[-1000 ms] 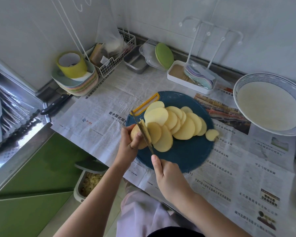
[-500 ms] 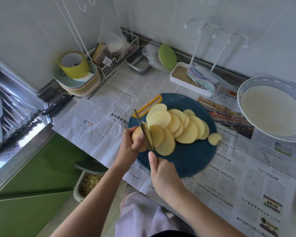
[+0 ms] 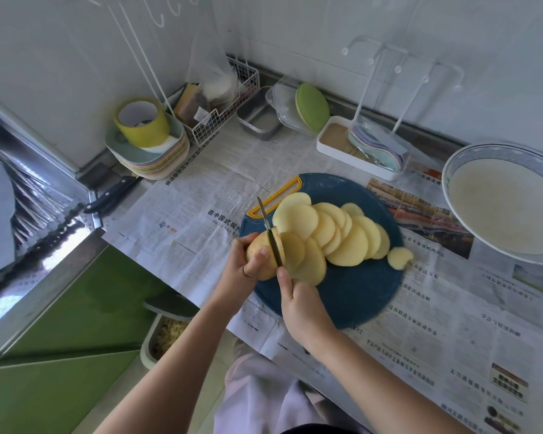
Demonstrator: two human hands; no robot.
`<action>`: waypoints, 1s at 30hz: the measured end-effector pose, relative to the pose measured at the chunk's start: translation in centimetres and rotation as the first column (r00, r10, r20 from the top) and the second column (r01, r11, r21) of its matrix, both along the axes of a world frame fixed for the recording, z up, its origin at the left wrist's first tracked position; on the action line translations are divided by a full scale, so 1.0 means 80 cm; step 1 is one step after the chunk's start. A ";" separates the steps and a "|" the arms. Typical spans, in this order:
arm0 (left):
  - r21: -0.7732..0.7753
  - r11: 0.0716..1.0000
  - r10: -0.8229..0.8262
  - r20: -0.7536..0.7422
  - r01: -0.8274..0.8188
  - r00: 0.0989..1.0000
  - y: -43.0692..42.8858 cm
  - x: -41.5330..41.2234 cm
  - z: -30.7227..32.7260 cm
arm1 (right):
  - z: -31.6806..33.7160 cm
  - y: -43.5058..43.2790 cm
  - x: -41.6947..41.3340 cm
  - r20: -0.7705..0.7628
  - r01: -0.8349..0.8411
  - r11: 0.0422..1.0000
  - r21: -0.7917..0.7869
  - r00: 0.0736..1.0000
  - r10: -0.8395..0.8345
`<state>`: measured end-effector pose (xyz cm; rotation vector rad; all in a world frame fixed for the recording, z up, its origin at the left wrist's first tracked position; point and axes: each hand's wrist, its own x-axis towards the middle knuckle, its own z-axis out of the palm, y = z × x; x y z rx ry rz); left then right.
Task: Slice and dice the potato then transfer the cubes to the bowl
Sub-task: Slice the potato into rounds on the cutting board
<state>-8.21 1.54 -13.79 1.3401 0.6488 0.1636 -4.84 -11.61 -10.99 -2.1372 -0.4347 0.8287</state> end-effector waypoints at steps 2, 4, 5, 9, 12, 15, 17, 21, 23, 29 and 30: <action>-0.023 1.000 0.003 -0.001 -0.003 1.000 0.002 0.002 0.001 | 0.000 -0.001 0.000 -0.012 0.011 1.000 0.010 1.000 -0.011; -0.036 0.999 0.002 -0.008 -0.002 1.000 0.006 0.005 0.003 | -0.001 0.000 0.002 -0.038 0.019 1.000 0.000 0.999 -0.019; -0.044 0.999 -0.010 -0.009 0.009 1.000 0.009 0.007 0.003 | -0.003 0.002 0.003 -0.055 0.025 1.000 -0.012 0.998 -0.025; -0.133 0.991 -0.019 -0.036 0.014 0.999 0.028 0.016 0.000 | -0.008 0.004 0.007 -0.047 0.029 0.998 -0.059 0.998 -0.032; -0.162 0.985 -0.055 -0.021 0.051 0.998 0.034 0.019 0.000 | -0.008 0.007 0.006 -0.039 0.058 0.996 -0.070 0.997 -0.060; -0.131 0.991 -0.001 -0.029 -0.002 1.000 0.024 0.004 -0.006 | -0.010 0.010 0.005 -0.127 0.151 0.987 -0.047 0.980 -0.155; -0.119 0.992 0.044 -0.010 -0.045 0.999 0.012 -0.011 -0.012 | -0.014 0.010 0.004 -0.185 0.221 0.975 -0.016 0.958 -0.220; -0.112 0.980 0.170 0.045 -0.164 0.984 -0.011 -0.020 -0.017 | -0.009 0.009 0.005 -0.327 0.279 0.960 0.034 0.911 -0.253; -0.068 0.969 0.240 0.043 -0.237 0.970 -0.020 -0.017 -0.014 | 0.001 0.005 0.008 -0.432 0.318 0.945 0.075 0.865 -0.256; -0.013 0.952 0.307 -0.021 -0.307 0.952 -0.036 -0.003 0.004 | 0.040 -0.027 0.005 -0.109 0.069 0.982 0.177 0.993 -0.051; -0.003 0.950 0.312 -0.037 -0.312 0.950 -0.036 0.000 0.006 | 0.046 -0.033 0.004 -0.010 -0.004 0.986 0.166 1.000 0.006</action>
